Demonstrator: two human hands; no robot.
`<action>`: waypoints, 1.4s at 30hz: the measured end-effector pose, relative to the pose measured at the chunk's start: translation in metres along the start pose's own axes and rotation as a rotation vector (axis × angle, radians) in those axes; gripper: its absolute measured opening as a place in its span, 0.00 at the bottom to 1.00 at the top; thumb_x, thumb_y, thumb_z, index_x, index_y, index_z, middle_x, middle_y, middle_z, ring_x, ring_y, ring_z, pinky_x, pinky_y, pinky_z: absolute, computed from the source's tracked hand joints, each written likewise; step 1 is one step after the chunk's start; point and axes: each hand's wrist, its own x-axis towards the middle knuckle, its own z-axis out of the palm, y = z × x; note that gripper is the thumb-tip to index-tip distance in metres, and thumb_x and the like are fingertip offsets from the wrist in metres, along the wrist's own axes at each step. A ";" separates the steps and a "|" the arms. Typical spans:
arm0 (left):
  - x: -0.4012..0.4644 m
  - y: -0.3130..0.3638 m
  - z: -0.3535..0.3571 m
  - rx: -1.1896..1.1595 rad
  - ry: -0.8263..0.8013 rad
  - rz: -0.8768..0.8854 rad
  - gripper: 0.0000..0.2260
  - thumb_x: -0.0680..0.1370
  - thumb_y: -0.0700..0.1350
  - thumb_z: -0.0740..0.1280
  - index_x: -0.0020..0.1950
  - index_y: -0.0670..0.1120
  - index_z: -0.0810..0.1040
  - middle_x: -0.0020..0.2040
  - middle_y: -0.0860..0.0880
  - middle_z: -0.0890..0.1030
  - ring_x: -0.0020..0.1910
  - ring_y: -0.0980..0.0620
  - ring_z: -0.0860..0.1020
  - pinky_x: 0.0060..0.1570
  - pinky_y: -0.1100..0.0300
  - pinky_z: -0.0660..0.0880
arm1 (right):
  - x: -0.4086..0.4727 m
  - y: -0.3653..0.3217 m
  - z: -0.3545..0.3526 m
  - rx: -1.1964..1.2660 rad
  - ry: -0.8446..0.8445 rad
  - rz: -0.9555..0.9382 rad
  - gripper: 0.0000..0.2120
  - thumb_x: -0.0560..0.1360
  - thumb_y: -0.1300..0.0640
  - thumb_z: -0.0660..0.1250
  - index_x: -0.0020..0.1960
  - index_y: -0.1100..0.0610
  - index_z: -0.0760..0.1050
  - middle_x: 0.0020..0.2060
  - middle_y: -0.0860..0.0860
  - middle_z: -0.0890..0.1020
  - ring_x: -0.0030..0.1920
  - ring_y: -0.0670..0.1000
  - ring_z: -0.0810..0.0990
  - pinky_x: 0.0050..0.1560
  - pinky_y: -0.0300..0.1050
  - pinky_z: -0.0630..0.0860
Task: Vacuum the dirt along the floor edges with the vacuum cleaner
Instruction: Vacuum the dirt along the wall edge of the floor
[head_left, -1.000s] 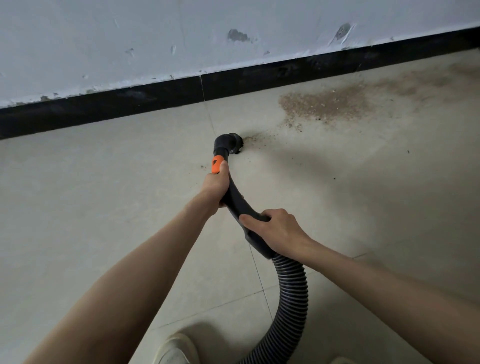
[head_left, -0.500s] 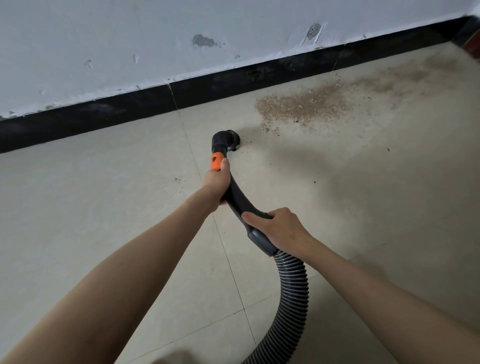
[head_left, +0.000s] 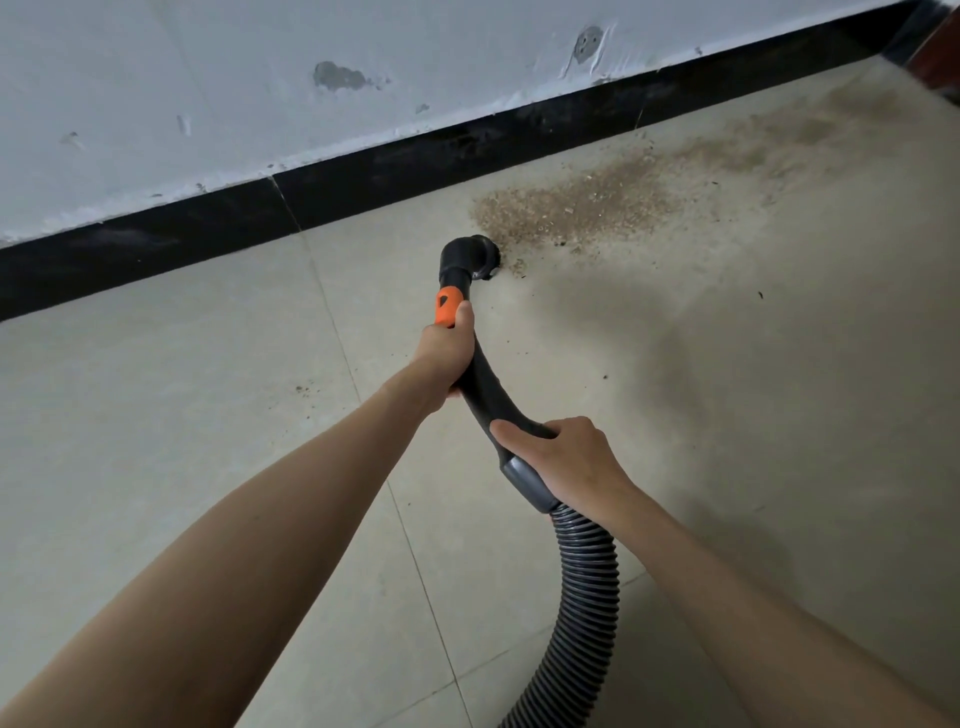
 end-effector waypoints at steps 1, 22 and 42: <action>0.003 0.003 0.003 0.008 0.001 0.008 0.19 0.80 0.59 0.54 0.53 0.42 0.65 0.55 0.38 0.77 0.54 0.36 0.79 0.56 0.42 0.77 | 0.003 0.001 -0.001 0.022 0.004 0.009 0.24 0.69 0.39 0.70 0.28 0.56 0.67 0.23 0.48 0.70 0.21 0.43 0.68 0.22 0.31 0.63; -0.009 -0.033 -0.071 -0.124 0.143 -0.071 0.19 0.80 0.57 0.54 0.56 0.41 0.65 0.53 0.39 0.77 0.52 0.37 0.80 0.52 0.44 0.78 | -0.014 -0.027 0.043 -0.135 -0.193 -0.093 0.24 0.67 0.32 0.66 0.34 0.54 0.72 0.28 0.47 0.76 0.28 0.46 0.75 0.29 0.36 0.69; -0.105 -0.153 -0.176 -0.526 0.335 -0.198 0.19 0.76 0.55 0.60 0.56 0.42 0.65 0.56 0.37 0.77 0.54 0.37 0.78 0.50 0.44 0.78 | -0.113 -0.043 0.090 -0.407 -0.513 -0.244 0.25 0.69 0.33 0.67 0.29 0.53 0.69 0.19 0.43 0.69 0.21 0.43 0.67 0.26 0.38 0.61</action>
